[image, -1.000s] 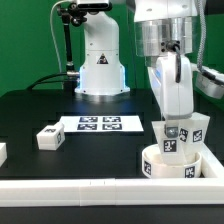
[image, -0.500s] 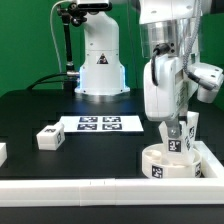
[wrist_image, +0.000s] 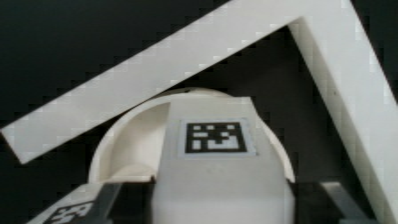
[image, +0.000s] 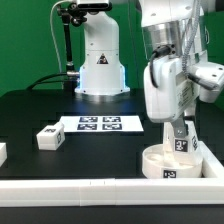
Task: Assemble stool
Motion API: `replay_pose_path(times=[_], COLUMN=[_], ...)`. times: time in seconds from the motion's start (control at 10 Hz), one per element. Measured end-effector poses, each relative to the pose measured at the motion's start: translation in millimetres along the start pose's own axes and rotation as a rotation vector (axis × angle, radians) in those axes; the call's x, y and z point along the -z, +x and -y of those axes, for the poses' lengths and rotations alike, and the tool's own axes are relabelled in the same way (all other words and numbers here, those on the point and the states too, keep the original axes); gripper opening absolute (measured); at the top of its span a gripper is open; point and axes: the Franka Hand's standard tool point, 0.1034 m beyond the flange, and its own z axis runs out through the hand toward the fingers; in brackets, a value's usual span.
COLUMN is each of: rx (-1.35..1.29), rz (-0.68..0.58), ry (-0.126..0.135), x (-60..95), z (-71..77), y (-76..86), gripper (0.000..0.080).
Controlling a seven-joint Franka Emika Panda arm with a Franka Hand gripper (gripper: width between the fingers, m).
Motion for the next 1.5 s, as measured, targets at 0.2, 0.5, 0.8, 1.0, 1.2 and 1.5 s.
replay_pose_path(times=[0.2,0.5,0.8,1.0,1.2,1.5], rx=[0.038,0.083,0.122,0.371,0.624,0.849], rz=[0.004,0.026,0.025,0.019,0.014,0.007], ry=[0.004,0.026,0.036,0.002,-0.025,-0.041], x=[3.5,20.3,19.5,21.6,25.6,28.8], z=[1.2,5.4,7.0,6.3,7.8,10.1], y=[-1.3,-9.1,-9.1,-7.6,-7.7,-7.0], gripper=[0.0534,0.0638,0.0649,0.0649,0.0649,0.0649])
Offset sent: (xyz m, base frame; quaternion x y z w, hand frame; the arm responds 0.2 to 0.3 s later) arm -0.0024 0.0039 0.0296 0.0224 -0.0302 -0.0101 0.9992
